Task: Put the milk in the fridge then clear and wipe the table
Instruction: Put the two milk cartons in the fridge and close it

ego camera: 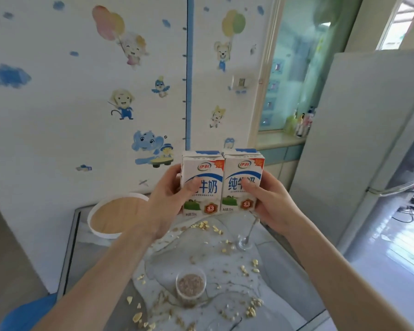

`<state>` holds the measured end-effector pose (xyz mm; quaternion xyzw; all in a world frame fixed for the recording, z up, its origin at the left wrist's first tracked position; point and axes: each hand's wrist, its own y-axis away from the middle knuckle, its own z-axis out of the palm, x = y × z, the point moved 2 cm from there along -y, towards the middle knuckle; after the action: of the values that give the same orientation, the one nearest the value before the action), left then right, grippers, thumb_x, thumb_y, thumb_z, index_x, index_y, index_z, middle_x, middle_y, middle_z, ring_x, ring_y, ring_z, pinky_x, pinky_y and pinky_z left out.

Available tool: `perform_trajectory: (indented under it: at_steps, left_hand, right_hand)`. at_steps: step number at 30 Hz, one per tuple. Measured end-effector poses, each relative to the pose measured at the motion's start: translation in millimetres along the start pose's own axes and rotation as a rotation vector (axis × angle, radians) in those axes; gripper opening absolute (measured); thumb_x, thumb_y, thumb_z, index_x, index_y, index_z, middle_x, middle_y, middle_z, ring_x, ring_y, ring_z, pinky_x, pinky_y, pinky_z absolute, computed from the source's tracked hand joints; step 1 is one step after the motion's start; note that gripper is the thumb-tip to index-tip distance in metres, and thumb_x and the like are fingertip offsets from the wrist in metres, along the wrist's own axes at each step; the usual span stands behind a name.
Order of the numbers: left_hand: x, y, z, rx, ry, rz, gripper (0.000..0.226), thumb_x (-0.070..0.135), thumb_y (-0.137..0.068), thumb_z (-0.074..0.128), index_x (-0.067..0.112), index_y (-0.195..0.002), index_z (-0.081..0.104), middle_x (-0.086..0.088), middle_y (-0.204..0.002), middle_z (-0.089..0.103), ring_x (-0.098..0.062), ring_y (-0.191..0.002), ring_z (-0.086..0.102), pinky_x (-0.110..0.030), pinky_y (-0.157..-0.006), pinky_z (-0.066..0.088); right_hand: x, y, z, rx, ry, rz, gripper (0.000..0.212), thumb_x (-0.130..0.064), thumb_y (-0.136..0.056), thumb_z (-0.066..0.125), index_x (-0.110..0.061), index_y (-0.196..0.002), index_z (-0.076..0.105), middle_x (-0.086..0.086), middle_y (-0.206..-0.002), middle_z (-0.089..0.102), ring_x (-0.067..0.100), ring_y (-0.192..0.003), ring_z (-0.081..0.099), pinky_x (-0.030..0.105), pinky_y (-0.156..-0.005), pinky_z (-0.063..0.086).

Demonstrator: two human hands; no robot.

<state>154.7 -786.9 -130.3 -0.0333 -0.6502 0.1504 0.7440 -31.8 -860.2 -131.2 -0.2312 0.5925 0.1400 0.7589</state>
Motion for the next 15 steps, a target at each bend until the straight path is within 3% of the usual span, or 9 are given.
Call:
perform_trajectory:
  at_steps: [6,9,15]
  left_hand:
    - [15.7,4.1,46.6,-0.053,0.014,0.021,0.024,0.018,-0.082,0.059,0.032,-0.101,0.054,0.012,-0.083,0.073,-0.007,-0.075,0.071,-0.025,-0.057,0.056]
    - [21.6,3.7,82.9,-0.085,0.018,0.026,0.022,0.014,-0.085,0.057,0.029,-0.102,0.053,0.010,-0.082,0.072,-0.006,-0.069,0.070,-0.019,-0.050,0.052]
    - [23.2,1.6,167.8,-0.164,0.008,0.083,0.021,0.018,-0.084,0.058,0.033,-0.099,0.053,0.012,-0.083,0.073,-0.008,-0.074,0.071,-0.025,-0.059,0.058]
  right_hand:
    - [-33.5,33.6,-27.0,0.061,-0.013,-0.060,0.040,-0.015,-0.070,0.062,-0.014,-0.110,0.057,0.004,-0.098,0.073,0.024,-0.089,0.070,0.036,-0.066,0.059]
    - [-51.5,50.2,-53.9,0.100,-0.016,-0.088,0.037,-0.015,-0.069,0.062,-0.015,-0.106,0.058,0.005,-0.098,0.072,0.025,-0.089,0.070,0.036,-0.067,0.059]
    - [-87.2,86.0,-124.5,0.158,0.043,-0.135,0.043,-0.019,-0.067,0.065,-0.015,-0.110,0.057,0.004,-0.100,0.072,0.025,-0.092,0.069,0.041,-0.075,0.058]
